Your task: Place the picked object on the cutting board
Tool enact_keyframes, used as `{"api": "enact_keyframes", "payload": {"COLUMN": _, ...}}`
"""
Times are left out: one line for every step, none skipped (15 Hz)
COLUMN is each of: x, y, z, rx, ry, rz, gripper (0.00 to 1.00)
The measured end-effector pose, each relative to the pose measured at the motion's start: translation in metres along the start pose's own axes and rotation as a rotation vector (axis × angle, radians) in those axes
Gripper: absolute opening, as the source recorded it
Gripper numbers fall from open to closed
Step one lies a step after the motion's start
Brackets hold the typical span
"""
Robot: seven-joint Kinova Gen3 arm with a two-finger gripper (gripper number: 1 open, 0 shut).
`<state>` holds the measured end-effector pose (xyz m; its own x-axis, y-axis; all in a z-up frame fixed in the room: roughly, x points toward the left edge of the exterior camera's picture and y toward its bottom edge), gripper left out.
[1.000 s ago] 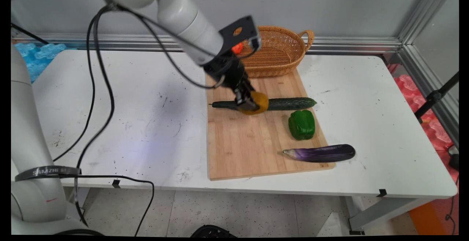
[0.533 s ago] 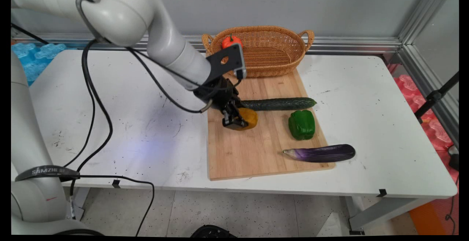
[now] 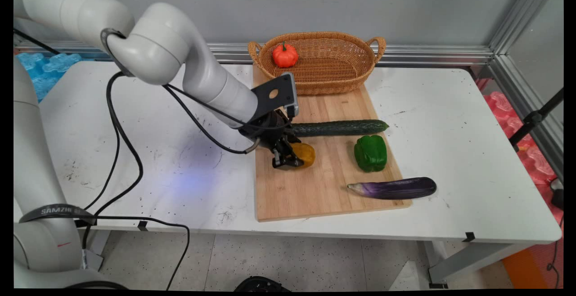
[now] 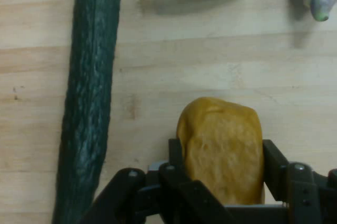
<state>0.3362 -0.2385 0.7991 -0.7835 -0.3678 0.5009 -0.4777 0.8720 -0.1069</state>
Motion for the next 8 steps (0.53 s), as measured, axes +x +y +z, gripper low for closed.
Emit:
{"api": "enact_keyframes", "payload": {"x": -0.001, "y": 0.001, "z": 0.003, "rx": 0.001, "ry": 0.001, "rz": -0.001, "gripper": 0.0}}
{"api": "enact_keyframes", "payload": {"x": -0.002, "y": 0.002, "z": 0.005, "rx": 0.002, "ry": 0.002, "rz": -0.001, "gripper": 0.0}}
{"api": "enact_keyframes", "payload": {"x": -0.004, "y": 0.004, "z": 0.007, "rx": 0.004, "ry": 0.003, "rz": -0.001, "gripper": 0.0}}
{"api": "enact_keyframes", "payload": {"x": -0.005, "y": 0.004, "z": 0.009, "rx": 0.006, "ry": 0.003, "rz": 0.0, "gripper": 0.0}}
{"api": "enact_keyframes", "payload": {"x": -0.005, "y": 0.005, "z": 0.01, "rx": 0.007, "ry": 0.003, "rz": 0.001, "gripper": 0.0}}
{"api": "enact_keyframes", "payload": {"x": -0.006, "y": 0.005, "z": 0.011, "rx": 0.008, "ry": 0.004, "rz": 0.002, "gripper": 1.0}}
{"api": "enact_keyframes", "payload": {"x": -0.006, "y": 0.005, "z": 0.013, "rx": 0.01, "ry": 0.004, "rz": 0.003, "gripper": 1.0}}
{"api": "enact_keyframes", "payload": {"x": -0.006, "y": 0.005, "z": 0.014, "rx": 0.012, "ry": 0.004, "rz": 0.004, "gripper": 1.0}}
